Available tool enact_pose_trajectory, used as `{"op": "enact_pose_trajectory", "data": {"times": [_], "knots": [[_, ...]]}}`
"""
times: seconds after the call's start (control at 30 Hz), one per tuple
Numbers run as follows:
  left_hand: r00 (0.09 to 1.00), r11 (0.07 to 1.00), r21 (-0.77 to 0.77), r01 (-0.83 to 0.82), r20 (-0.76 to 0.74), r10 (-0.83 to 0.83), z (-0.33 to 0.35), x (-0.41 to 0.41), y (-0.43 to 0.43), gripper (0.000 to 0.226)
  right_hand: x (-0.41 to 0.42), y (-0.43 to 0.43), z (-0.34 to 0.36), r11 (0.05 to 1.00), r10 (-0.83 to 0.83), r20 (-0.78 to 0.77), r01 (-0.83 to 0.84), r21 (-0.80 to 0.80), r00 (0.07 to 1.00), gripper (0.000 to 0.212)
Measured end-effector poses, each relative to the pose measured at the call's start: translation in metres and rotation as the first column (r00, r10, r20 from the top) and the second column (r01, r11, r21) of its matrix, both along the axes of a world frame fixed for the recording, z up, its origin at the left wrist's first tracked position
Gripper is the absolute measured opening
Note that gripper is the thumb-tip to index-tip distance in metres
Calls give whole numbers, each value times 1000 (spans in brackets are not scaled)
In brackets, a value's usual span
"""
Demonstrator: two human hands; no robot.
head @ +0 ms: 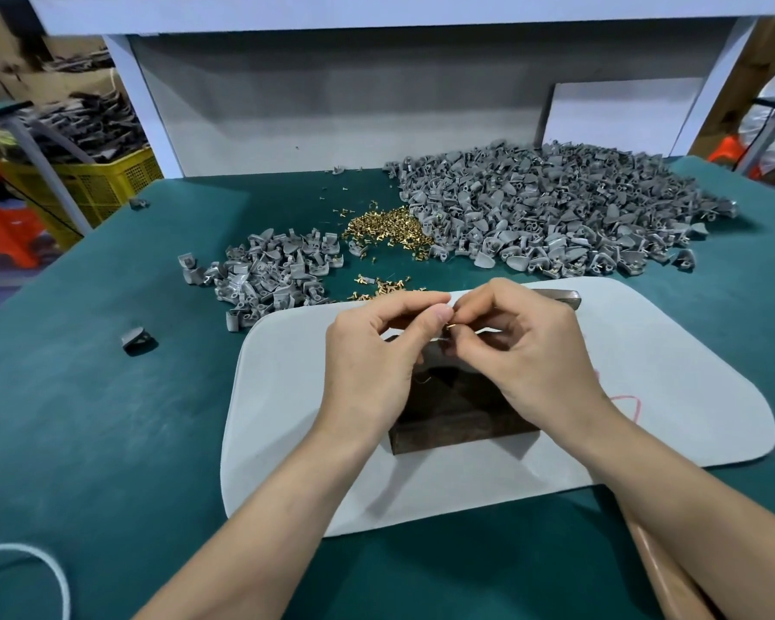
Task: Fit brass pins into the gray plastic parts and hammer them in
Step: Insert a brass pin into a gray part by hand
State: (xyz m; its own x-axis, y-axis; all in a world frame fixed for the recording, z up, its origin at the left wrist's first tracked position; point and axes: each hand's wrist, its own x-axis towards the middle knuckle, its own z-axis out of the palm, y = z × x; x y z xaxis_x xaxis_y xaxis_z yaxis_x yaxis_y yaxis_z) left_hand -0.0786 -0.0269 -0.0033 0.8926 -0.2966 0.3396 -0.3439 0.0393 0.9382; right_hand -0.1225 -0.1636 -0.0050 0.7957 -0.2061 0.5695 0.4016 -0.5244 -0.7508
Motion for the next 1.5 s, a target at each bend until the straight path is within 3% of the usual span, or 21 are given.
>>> {"op": "enact_pose_trajectory", "data": {"times": [0.17,0.53,0.73,1.07,1.23,1.5], "knots": [[998,998,-2,59,1,-59,0,-5,-3,19,1,-4,0,996,-74,11,74,-40,997,6],[1000,999,33,-25,-6,25,2,-3,-2,24,-2,-2,4,994,-47,49,52,-97,998,9],[986,995,-85,60,-153,-72,6,-6,-2,17,-2,-2,3,991,-72,52,77,-111,996,10],[901,929,-313,198,-315,-298,11,-4,-1,21,-1,-2,5,992,-46,-16,48,120,999,12],[884,914,-339,224,-324,-337,10,-4,0,18,-1,-5,6,982,28,-12,-25,189,1000,24],[896,919,-334,209,-312,-317,10,-5,-1,22,-2,-4,8,970,30,-44,-18,243,999,21]]}}
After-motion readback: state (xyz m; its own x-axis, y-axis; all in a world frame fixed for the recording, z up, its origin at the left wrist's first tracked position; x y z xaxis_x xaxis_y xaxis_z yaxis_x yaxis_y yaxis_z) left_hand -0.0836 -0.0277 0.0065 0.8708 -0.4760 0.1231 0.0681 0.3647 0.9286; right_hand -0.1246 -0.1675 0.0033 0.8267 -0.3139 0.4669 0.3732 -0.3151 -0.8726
